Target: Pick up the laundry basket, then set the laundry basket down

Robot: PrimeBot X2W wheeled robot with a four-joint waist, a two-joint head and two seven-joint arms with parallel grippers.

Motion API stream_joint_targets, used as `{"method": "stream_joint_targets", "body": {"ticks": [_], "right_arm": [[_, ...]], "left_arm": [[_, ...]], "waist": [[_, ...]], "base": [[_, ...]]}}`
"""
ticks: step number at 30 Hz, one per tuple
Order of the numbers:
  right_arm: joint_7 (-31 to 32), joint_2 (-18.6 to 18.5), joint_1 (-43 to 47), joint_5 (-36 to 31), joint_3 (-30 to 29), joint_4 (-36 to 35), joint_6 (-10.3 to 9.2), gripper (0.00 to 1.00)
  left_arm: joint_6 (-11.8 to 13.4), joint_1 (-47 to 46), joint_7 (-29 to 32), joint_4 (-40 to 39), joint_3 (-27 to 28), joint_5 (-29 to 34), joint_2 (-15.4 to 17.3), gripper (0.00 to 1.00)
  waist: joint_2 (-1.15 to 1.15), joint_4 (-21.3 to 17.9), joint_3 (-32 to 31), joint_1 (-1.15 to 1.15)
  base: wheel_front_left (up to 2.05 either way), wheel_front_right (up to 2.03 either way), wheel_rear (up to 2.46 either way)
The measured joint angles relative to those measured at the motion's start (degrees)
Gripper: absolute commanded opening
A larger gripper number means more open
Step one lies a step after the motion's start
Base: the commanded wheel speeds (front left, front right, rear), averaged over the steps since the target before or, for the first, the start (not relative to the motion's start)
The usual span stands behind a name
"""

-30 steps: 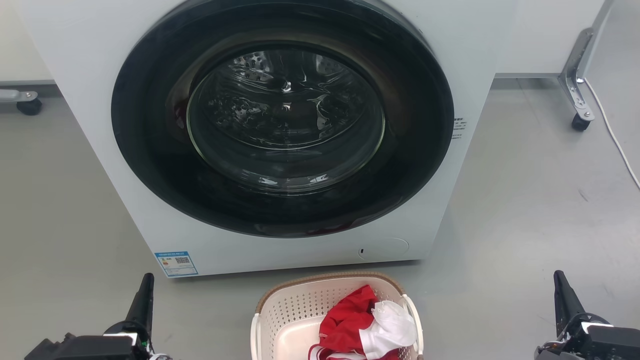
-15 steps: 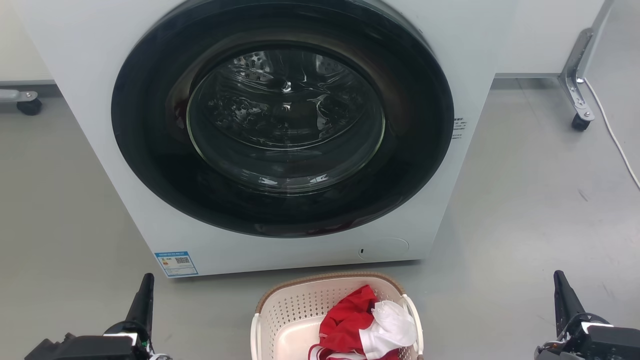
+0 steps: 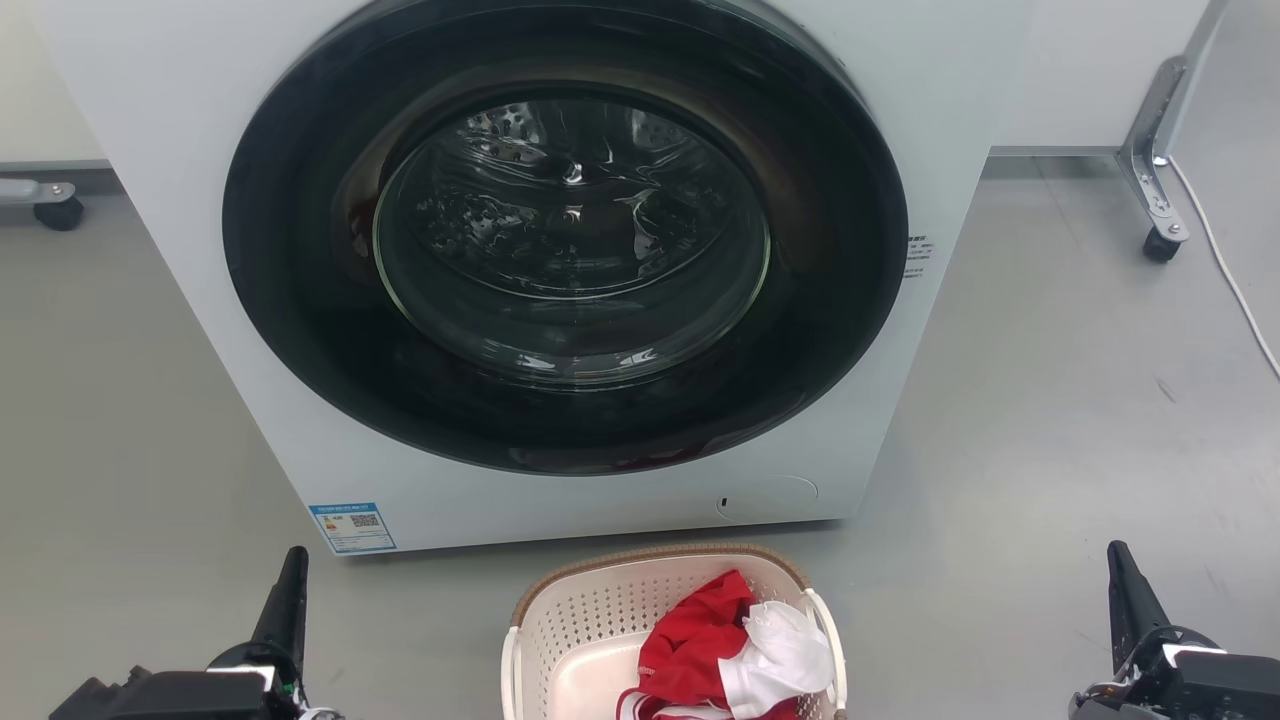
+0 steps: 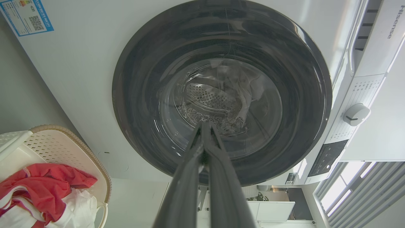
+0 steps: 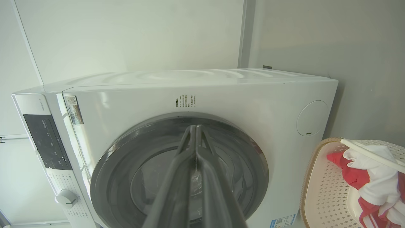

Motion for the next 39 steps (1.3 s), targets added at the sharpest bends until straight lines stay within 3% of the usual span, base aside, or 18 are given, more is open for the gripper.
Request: {"method": "stream_joint_targets", "body": {"ticks": [39], "right_arm": [[0.00,0.00,0.00,0.00,0.00,0.00,0.01,0.00]], "left_arm": [[0.00,-0.01,0.00,0.01,0.00,0.00,0.00,0.00]], "waist": [[0.00,0.00,0.00,0.00]], "base": [[0.00,0.00,0.00]]}}
